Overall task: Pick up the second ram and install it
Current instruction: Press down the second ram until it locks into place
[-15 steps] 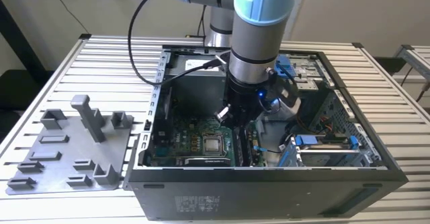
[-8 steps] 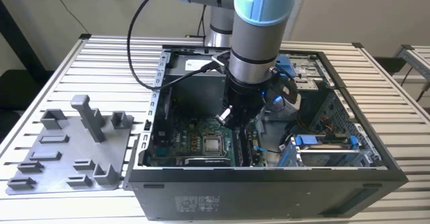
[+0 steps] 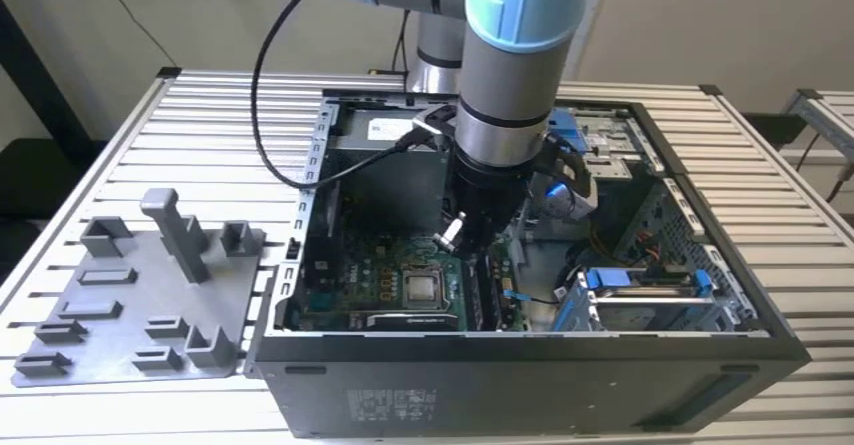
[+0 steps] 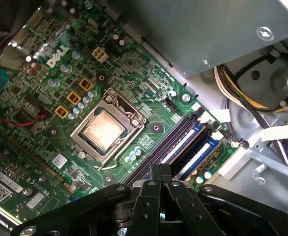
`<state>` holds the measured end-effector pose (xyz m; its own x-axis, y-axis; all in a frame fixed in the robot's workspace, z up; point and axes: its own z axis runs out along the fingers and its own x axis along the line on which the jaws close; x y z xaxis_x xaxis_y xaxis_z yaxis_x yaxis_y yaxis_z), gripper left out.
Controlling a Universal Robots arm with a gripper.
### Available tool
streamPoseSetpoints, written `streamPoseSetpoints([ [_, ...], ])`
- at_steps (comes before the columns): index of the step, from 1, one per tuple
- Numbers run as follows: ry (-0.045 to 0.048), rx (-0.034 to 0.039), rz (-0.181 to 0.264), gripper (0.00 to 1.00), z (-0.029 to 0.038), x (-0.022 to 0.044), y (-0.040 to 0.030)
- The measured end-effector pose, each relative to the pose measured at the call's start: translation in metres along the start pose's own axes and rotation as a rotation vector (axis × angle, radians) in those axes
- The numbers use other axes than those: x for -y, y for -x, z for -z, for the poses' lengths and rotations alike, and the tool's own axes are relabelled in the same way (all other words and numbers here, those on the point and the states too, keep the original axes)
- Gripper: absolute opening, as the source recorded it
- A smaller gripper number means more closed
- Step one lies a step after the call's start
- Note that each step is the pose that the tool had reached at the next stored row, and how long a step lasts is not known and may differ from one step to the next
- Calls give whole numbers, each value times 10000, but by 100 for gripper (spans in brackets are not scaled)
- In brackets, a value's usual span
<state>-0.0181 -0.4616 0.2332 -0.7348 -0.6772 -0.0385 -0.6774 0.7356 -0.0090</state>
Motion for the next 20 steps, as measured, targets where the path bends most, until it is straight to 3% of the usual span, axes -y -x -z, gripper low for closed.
streamPoseSetpoints([
  [20,106,62,3628,11,-1,0,0],
])
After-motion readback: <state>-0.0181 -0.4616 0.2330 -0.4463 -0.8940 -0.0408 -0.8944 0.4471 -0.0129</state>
